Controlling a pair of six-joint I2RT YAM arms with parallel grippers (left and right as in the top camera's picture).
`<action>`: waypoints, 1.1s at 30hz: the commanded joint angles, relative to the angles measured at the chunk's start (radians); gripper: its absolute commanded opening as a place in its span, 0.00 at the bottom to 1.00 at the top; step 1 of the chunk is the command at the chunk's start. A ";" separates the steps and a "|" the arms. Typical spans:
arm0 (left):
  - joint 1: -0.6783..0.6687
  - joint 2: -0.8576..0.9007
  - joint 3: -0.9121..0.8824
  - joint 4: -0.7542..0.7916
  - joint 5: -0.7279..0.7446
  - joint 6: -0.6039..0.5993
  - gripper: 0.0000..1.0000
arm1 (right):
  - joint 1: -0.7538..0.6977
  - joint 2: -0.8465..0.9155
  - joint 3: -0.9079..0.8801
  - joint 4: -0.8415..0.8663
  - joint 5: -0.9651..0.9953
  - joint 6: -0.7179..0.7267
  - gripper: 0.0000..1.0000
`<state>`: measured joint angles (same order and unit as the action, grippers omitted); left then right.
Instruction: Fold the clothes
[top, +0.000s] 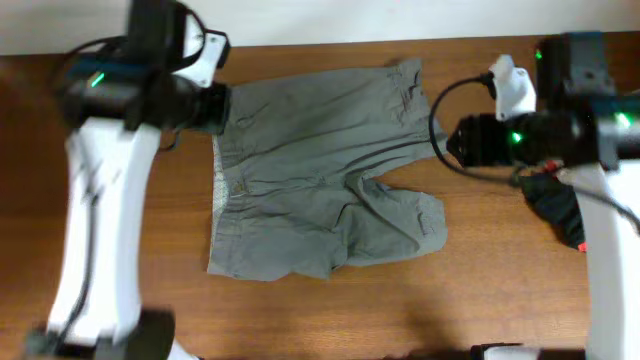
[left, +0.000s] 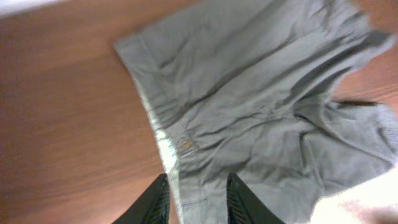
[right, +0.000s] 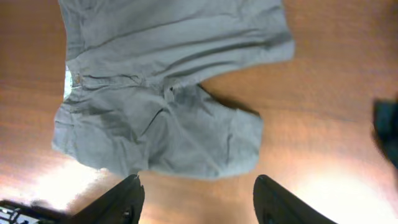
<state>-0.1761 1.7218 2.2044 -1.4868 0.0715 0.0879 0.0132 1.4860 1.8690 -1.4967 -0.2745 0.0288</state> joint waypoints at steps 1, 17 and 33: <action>-0.007 -0.093 -0.012 -0.058 -0.052 -0.029 0.31 | 0.014 -0.076 -0.011 -0.040 0.086 0.135 0.64; -0.010 -0.166 -0.957 0.563 0.169 -0.092 0.43 | 0.013 -0.128 -0.771 0.288 0.051 0.336 0.89; -0.072 -0.139 -1.392 1.145 0.168 -0.002 0.39 | 0.013 -0.037 -1.114 0.669 -0.211 0.400 0.87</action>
<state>-0.2459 1.5753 0.8410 -0.3416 0.2291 0.0624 0.0212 1.4445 0.7704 -0.8558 -0.4438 0.3931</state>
